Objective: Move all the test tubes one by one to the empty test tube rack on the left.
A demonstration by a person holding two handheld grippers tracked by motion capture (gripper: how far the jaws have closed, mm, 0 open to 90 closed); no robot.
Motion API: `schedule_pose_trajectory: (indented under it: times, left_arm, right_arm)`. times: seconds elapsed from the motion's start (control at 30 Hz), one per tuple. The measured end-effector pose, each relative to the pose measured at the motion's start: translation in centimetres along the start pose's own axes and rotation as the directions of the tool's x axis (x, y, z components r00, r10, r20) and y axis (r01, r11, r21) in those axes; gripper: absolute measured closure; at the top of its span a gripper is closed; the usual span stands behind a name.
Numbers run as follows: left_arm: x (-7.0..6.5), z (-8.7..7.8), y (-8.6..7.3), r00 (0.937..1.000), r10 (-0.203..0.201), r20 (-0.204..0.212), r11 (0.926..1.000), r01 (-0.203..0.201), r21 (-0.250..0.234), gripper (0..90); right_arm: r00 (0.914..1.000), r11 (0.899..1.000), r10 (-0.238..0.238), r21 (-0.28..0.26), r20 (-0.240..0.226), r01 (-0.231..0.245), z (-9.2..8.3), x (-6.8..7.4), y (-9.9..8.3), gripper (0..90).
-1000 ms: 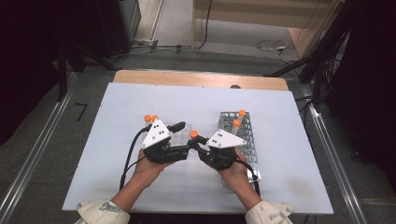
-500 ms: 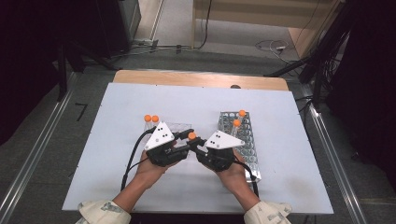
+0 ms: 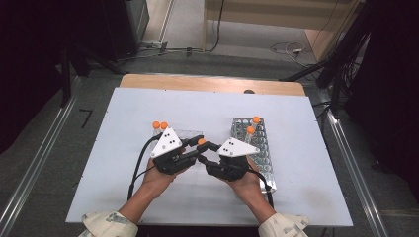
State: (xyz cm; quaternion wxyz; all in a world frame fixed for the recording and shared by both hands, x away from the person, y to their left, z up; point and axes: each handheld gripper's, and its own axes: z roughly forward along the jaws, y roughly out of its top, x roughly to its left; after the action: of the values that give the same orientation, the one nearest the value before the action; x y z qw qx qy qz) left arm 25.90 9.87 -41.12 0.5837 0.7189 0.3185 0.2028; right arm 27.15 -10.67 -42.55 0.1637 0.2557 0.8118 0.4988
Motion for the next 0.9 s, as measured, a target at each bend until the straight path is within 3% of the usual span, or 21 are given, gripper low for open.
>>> schedule_pose_trajectory:
  times: [0.13, 0.33, 0.53, 0.9]
  left_arm:
    - [1.4, -0.6, 0.6, 0.9964, -0.032, -0.079, 0.9991, 0.029, -0.032, 68.9]
    - [4.2, -1.6, 1.4, 0.9796, -0.088, -0.181, 0.9933, 0.072, -0.09, 68.9]
    - [5.8, -1.9, 1.9, 0.9646, -0.116, -0.237, 0.9884, 0.088, -0.124, 69.0]
    - [7.3, -0.8, 0.5, 0.9488, -0.124, -0.291, 0.9912, 0.104, -0.081, 69.0]
  right_arm:
    - [0.9997, 1.0, 0.024, -0.012, 0.011, -0.024, -0.4, -0.4, 0.1, 40.0]
    - [0.9993, 0.999, 0.029, -0.026, 0.025, -0.029, -0.8, -0.8, 0.1, 39.4]
    - [0.9993, 0.999, 0.029, -0.026, 0.024, -0.028, -0.8, -0.7, 0.1, 40.1]
    - [0.9991, 0.999, 0.031, -0.036, 0.027, -0.03, -1.2, -0.9, 0.0, 41.2]
